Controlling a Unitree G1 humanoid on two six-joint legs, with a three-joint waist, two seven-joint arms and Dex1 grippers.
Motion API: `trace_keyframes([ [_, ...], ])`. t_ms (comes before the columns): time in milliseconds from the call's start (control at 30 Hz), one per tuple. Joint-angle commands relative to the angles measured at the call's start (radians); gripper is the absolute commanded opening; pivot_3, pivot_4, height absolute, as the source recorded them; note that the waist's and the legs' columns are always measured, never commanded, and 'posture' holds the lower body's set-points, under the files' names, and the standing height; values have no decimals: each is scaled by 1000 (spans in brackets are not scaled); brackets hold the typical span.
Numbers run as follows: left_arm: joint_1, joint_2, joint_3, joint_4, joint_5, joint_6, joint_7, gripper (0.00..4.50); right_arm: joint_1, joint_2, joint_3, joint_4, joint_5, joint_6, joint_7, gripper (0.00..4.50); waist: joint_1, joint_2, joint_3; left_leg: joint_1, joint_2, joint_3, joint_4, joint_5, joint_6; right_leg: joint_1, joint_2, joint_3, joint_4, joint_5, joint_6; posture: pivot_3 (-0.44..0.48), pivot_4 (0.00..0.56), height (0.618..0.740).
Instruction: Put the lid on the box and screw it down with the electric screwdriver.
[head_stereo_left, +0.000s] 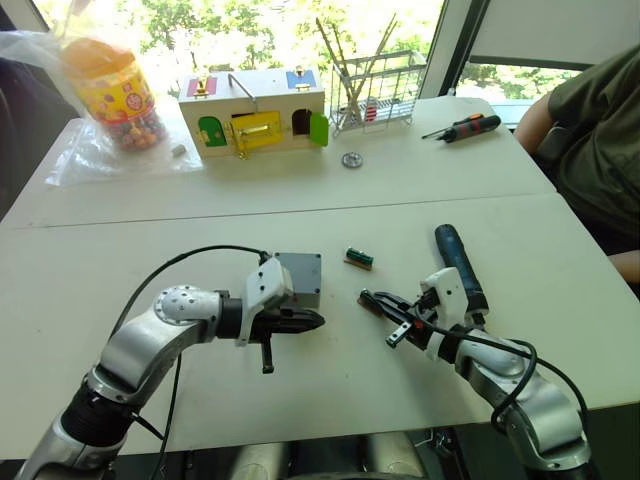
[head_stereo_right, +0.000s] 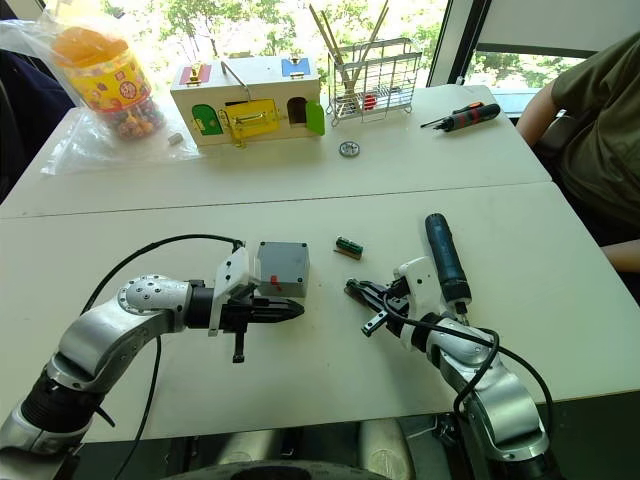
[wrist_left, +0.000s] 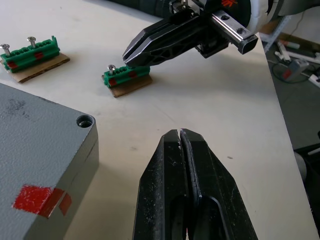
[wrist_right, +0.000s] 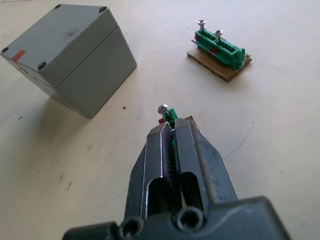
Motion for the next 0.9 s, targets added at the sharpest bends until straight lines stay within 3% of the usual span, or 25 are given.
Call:
trace_keyframes([
  [33,-5,-2,-3,-3,5,-20,2,0,-4,4,-7,-31,3,-17,-7,88,-1,0,0,0,0,0,0,0,0,0,0,0,0,0,0,0,150,740],
  [400,-22,-1,30,42,-15,-21,-18,0,-46,9,-81,-183,97,81,-46,88,0,0,0,0,0,0,0,0,0,0,0,0,0,0,0,0,150,740],
  [533,-56,0,105,43,-100,43,-15,0,-118,25,-76,-198,125,116,-67,88,-1,0,0,0,0,0,0,0,0,0,0,0,0,0,0,0,150,740],
  [700,-151,37,271,113,-197,122,22,0,-324,103,-12,-101,155,144,-71,88,-7,0,0,0,1,-1,0,0,-1,-1,1,-1,1,0,0,0,150,740],
  [900,-143,114,316,174,-157,90,14,0,-439,165,73,95,105,60,-43,88,-5,0,0,0,-1,1,-1,0,-1,-2,0,-1,0,0,0,0,150,740],
])
